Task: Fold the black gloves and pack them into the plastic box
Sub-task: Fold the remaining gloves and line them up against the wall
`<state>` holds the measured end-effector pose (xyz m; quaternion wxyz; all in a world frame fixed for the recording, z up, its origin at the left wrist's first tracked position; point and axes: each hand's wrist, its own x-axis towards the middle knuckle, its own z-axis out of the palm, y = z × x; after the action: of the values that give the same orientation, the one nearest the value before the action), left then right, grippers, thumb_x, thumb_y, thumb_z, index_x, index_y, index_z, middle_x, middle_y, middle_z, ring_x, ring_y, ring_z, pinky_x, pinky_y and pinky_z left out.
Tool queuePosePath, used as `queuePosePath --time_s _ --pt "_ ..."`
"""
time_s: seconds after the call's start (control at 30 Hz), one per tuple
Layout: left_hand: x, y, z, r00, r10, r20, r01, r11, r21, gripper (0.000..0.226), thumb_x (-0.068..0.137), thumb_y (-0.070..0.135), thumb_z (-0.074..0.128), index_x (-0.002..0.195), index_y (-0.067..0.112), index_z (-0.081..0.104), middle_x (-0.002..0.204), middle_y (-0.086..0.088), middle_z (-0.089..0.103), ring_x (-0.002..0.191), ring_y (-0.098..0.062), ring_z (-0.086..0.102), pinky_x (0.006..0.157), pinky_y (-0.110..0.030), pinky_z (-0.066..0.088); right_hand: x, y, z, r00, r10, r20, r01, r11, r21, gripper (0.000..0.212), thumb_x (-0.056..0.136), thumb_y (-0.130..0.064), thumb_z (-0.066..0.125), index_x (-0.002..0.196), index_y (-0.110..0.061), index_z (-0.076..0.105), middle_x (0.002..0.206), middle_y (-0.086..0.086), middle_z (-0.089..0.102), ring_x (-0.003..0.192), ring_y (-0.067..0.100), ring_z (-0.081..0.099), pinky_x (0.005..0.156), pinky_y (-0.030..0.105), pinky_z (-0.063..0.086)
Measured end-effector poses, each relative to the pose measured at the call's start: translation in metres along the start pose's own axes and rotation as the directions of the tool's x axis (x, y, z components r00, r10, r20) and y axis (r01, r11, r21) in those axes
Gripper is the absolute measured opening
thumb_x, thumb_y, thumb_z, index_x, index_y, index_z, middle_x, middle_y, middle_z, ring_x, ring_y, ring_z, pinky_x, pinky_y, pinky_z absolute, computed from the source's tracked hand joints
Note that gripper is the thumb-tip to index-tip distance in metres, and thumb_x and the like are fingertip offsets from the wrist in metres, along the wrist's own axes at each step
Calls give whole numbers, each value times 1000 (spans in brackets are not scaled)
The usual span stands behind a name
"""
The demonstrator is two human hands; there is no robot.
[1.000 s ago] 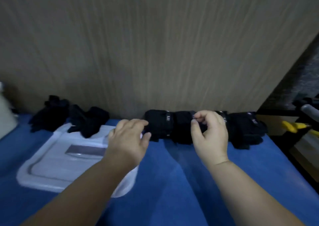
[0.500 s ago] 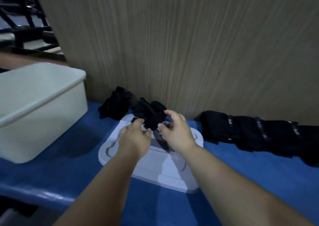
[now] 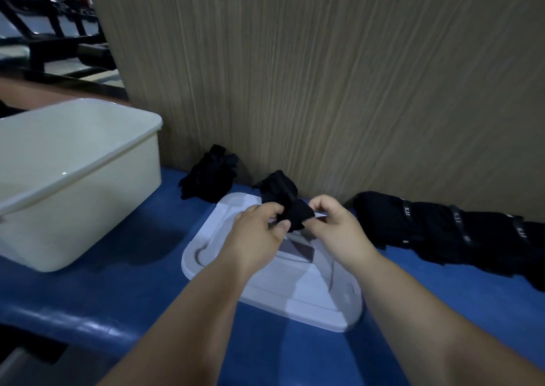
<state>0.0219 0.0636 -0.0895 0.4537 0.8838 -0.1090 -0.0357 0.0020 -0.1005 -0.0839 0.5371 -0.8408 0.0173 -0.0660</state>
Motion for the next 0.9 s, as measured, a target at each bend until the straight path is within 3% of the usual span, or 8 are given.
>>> queuePosePath --time_s 0.1,0.23,0.33,0.4,0.5,0.63,0.77,0.9 --pt "-12 13 4 994 41 99 -33 996 -87 28 94 38 55 121 35 57 121 16 52 104 -3 54 85 -20 42 -25 4 -24 1000 26 13 -27 994 104 11 82 -21 64 81 -15 54 74 1 57 73 15 54 73 35 45" --pt "-37 42 20 956 162 243 -101 964 -247 18 93 31 59 111 32 63 100 13 67 90 -2 63 82 -18 48 -68 9 -56 997 70 -14 -63 951 302 9 93 0 54 85 -6 51 72 7 58 65 13 58 61 24 45" --pt "-55 56 47 916 233 327 -140 948 -286 6 93 27 59 97 31 61 83 15 64 76 -2 60 75 -20 47 -101 16 -77 995 101 9 -96 915 392 11 86 -12 61 87 -9 50 72 5 59 63 13 58 57 23 44" --pt "-63 60 64 898 243 366 -129 942 -308 9 93 29 59 86 33 56 73 17 58 67 -2 54 69 -29 46 -120 20 -90 988 153 23 -146 871 469 20 76 -19 62 89 -13 48 77 4 57 61 14 57 56 24 46" --pt "-69 65 84 876 293 383 -217 949 -230 10 94 30 57 85 31 52 73 13 55 68 -5 51 69 -33 46 -142 29 -108 978 200 53 -196 812 550 31 76 -26 60 104 -15 50 87 7 60 65 20 60 58 26 49" --pt "-76 75 99 855 366 367 -371 927 -58 19 93 30 57 78 34 46 71 12 54 65 -1 49 59 -20 37 -155 42 -127 971 202 131 -241 841 485 42 77 -39 64 105 -10 53 86 9 60 70 20 59 60 26 49" --pt "-78 79 115 875 328 356 -331 942 -55 18 92 28 59 78 30 47 69 10 55 62 -1 49 57 -19 38 -152 51 -141 968 197 155 -241 901 360 24 76 -25 67 93 -12 55 75 4 51 67 14 54 60 24 46" --pt "-77 84 129 910 283 302 -295 956 -8 24 89 28 60 75 22 41 62 7 48 53 -6 39 51 -23 33 -153 60 -152 973 176 151 -211 943 257 29 67 -26 80 86 -17 59 65 0 51 64 17 46 64 29 39"
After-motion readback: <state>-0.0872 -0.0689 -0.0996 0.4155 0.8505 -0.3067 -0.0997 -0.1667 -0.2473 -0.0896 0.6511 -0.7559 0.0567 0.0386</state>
